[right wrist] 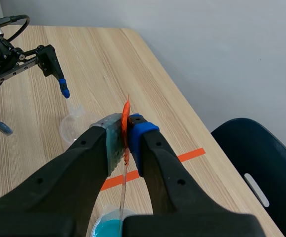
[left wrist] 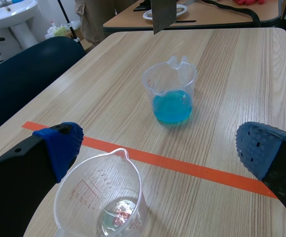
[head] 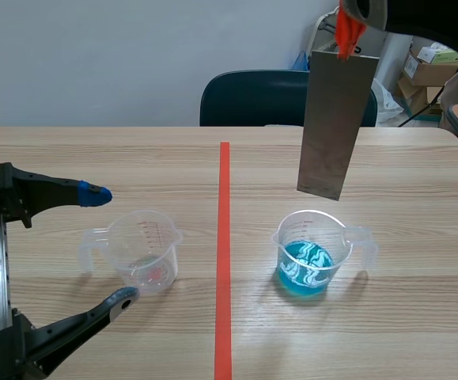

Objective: Do the redox reaction experiment

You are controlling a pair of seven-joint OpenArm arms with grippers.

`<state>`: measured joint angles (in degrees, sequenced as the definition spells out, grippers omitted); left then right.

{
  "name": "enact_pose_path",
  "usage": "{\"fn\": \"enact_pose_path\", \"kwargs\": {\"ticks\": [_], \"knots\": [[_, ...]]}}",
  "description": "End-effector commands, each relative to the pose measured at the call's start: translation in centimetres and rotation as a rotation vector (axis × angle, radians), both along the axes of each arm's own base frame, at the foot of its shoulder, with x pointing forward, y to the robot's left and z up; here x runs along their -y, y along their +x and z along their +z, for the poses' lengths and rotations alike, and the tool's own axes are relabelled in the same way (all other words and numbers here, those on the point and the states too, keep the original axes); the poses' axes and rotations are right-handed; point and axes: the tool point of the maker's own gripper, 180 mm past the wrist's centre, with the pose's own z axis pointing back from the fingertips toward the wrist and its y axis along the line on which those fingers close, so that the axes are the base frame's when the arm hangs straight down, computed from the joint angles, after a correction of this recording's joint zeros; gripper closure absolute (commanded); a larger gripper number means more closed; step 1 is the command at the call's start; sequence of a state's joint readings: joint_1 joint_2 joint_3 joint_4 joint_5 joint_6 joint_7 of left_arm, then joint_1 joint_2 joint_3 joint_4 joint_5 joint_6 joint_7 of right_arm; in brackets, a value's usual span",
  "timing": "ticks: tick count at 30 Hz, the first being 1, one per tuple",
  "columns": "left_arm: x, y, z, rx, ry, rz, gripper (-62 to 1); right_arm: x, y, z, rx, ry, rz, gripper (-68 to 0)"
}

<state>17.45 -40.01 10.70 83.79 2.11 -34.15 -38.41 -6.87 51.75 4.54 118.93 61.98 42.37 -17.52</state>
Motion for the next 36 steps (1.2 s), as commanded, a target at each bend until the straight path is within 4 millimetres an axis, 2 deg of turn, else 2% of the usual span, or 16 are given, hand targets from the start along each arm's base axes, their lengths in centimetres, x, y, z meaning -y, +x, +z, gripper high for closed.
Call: {"fn": "enact_pose_path", "kwargs": {"ticks": [1,18,21,25,27,32,36], "knots": [[0.3,0.2,1.1,0.026,-0.038,-0.003,-62.3,-0.3,-0.2,0.9,0.027,0.014,0.017,-1.0],[0.3,0.1,1.1,0.026,-0.038,-0.002,-61.5,-0.3,-0.2,0.9,0.027,0.014,0.017,-1.0],[0.3,0.1,1.1,0.026,-0.038,-0.002,-41.9,-0.3,-0.2,0.9,0.027,0.014,0.017,-1.0],[0.3,0.2,1.1,0.026,-0.038,-0.003,-19.2,-0.3,-0.2,0.9,0.027,0.014,0.017,-1.0],[0.3,0.2,1.1,0.026,-0.037,-0.003,-2.8,-0.3,-0.2,0.9,0.027,0.014,0.017,-1.0],[0.5,0.3,2.0,0.045,-0.079,-0.005,-1.7,-0.3,-0.2,0.9,0.027,0.014,0.017,-1.0],[1.1,1.3,2.2,0.066,-0.073,0.006,-1.7,-0.3,-0.2,0.9,0.027,0.014,0.017,-1.0]]}}
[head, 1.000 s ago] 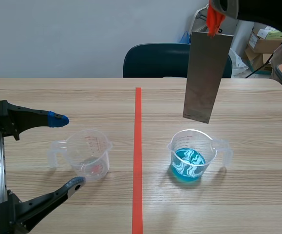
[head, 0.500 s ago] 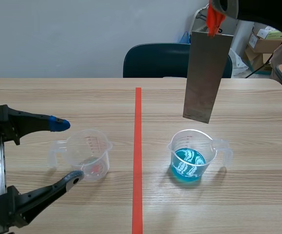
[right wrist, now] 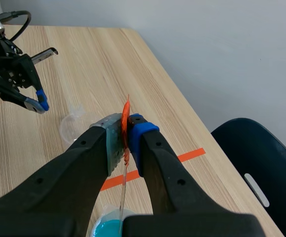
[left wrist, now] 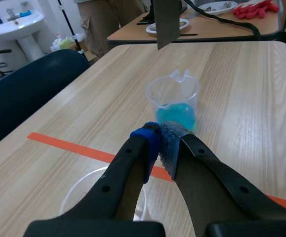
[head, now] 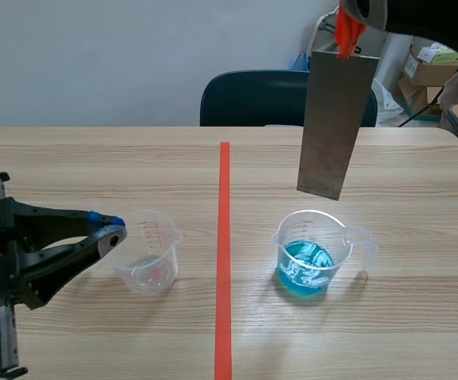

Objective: Do the redox reaction experiment

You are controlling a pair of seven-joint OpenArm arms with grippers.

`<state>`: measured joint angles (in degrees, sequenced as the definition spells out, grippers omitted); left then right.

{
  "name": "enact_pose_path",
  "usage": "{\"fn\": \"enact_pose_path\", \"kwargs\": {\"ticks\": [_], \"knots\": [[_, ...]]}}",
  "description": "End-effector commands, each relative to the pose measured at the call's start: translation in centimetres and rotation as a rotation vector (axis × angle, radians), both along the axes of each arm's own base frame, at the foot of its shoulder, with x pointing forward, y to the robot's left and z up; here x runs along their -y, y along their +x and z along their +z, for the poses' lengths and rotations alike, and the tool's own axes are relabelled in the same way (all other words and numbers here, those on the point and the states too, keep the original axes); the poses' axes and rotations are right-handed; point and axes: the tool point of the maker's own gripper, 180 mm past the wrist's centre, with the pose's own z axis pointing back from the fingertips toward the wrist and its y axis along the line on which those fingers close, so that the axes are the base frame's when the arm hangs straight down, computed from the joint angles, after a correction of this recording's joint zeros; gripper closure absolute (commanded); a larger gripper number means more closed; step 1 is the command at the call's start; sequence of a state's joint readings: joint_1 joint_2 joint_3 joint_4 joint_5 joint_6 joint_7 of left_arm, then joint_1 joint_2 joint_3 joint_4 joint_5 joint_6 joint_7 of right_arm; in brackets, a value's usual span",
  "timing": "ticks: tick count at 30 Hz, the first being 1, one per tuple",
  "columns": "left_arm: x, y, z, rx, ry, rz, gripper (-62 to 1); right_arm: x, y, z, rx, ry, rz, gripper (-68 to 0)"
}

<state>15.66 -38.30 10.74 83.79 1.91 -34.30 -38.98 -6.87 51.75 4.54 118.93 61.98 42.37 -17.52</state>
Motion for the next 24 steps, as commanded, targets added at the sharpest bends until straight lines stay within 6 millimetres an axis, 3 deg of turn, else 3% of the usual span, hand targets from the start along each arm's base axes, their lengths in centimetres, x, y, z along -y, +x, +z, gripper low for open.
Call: {"fn": "enact_pose_path", "kwargs": {"ticks": [1,8,17,24], "knots": [[0.9,0.8,1.0,0.033,-0.019,0.001,-1.7,-0.3,-0.2,0.9,0.027,0.014,0.017,-1.0],[4.0,2.1,0.9,0.032,-0.012,-0.019,-1.7,-0.3,-0.2,0.9,0.027,0.014,0.017,-1.0],[9.5,1.4,1.6,0.041,-0.049,-0.15,-1.7,-0.3,-0.2,0.9,0.027,0.014,0.017,-1.0],[12.0,1.8,1.0,0.022,-0.065,-0.169,-1.7,-0.3,-0.2,0.9,0.027,0.014,0.017,-1.0]]}}
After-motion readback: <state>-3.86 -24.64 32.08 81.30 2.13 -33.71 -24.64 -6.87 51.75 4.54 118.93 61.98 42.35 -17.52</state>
